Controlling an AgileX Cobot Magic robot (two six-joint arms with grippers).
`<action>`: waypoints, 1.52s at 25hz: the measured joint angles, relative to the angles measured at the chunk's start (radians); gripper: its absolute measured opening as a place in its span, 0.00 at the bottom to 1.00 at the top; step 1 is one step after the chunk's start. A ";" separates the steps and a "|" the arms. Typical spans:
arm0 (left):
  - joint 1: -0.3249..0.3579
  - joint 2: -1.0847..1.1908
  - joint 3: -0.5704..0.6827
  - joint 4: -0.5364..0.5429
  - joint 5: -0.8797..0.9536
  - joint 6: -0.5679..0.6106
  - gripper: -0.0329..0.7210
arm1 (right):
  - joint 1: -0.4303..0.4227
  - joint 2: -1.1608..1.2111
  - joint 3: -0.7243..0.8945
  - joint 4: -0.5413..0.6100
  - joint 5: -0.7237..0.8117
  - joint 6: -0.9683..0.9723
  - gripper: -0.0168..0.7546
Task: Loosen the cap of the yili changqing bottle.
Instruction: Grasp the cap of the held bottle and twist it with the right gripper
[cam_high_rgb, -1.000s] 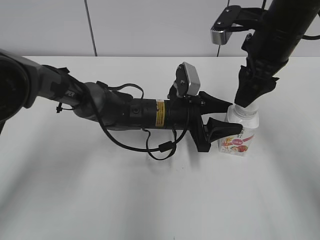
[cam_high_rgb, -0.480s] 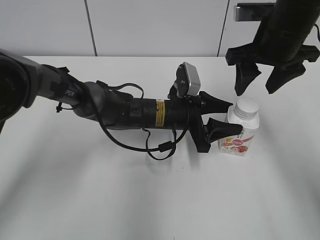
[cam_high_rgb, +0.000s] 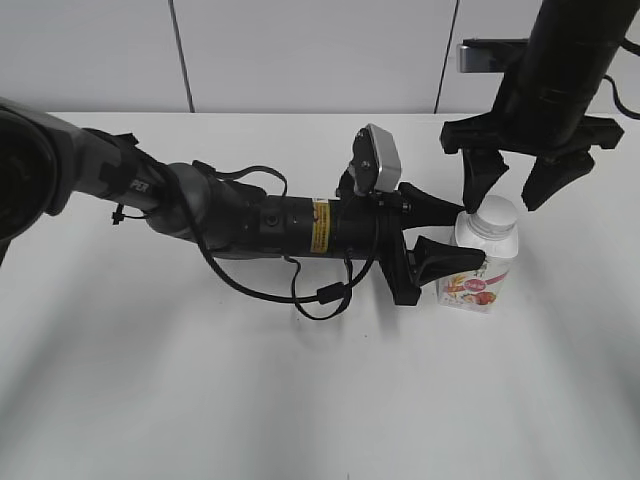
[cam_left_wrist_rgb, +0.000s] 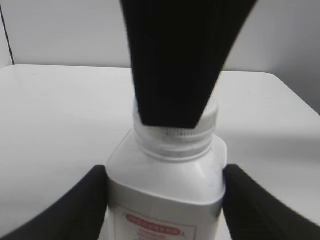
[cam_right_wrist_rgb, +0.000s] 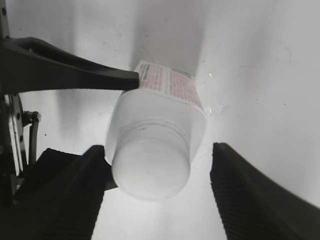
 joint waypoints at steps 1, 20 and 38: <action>0.000 0.000 0.000 0.000 0.000 0.000 0.61 | 0.000 0.001 0.000 0.000 0.001 0.000 0.69; 0.000 0.000 0.000 0.000 0.001 0.000 0.61 | 0.001 0.030 0.001 0.003 0.003 -0.017 0.54; 0.000 0.000 0.000 0.002 0.000 0.000 0.61 | 0.001 0.030 0.001 0.004 0.009 -1.244 0.53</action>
